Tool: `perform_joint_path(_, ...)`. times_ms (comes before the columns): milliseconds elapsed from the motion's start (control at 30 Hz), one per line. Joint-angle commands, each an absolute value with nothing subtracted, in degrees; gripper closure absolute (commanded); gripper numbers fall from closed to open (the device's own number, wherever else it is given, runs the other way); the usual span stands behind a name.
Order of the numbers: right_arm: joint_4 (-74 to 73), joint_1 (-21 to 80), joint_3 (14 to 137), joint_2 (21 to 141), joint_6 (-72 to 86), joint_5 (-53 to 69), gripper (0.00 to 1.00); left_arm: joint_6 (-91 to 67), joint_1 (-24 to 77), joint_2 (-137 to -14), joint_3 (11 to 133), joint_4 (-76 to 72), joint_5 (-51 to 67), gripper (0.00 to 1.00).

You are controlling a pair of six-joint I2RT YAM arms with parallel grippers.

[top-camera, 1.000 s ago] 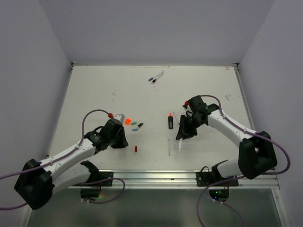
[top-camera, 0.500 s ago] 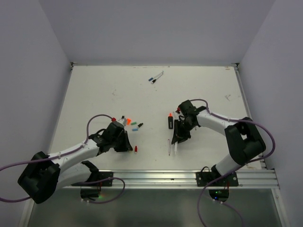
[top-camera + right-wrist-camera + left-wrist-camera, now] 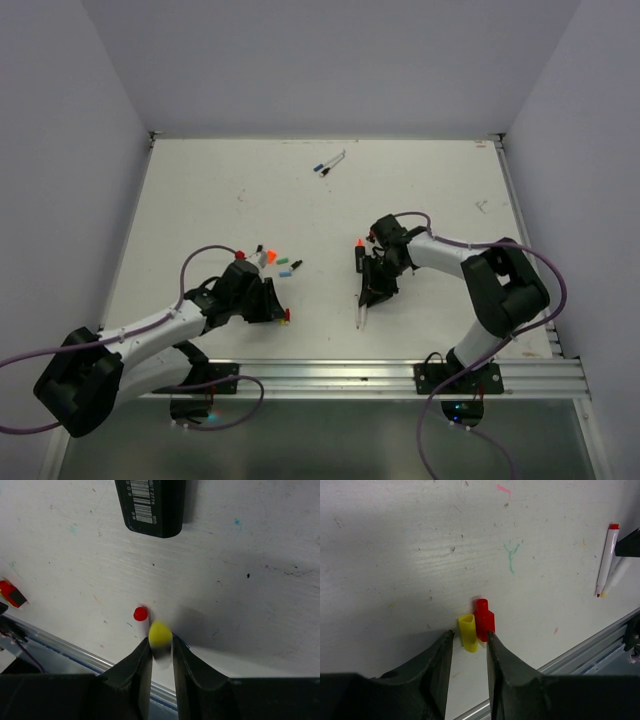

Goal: Open the pen caps

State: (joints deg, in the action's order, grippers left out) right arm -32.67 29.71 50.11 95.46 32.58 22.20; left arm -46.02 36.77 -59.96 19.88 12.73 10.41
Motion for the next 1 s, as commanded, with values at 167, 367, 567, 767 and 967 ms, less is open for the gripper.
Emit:
perform_joint_path(167, -32.3, 30.1, 50.7, 95.9, 32.4, 21.8, 0.67, -46.8, 36.6, -56.9, 20.5, 14.5, 8.2, 0.59)
perform_joint_path(367, -36.5, 30.1, 52.9, 91.4, 32.0, 19.9, 0.63, -41.1, 36.6, -57.1, 28.6, 19.8, 2.9, 0.55)
perform_joint_path(567, -44.1, 30.1, 58.7, 86.6, 30.4, 17.9, 0.50, -26.3, 36.5, -68.3, 46.0, 20.9, -4.2, 0.46)
perform_joint_path(767, -50.4, 30.0, 64.8, 83.7, 29.3, 17.2, 0.43, -13.9, 35.3, -82.2, 61.4, 13.9, -3.4, 0.40)
perform_joint_path(967, -52.2, 30.0, 68.6, 81.5, 31.1, 18.8, 0.43, -5.5, 30.2, -98.0, 77.1, 9.8, 4.3, 0.38)
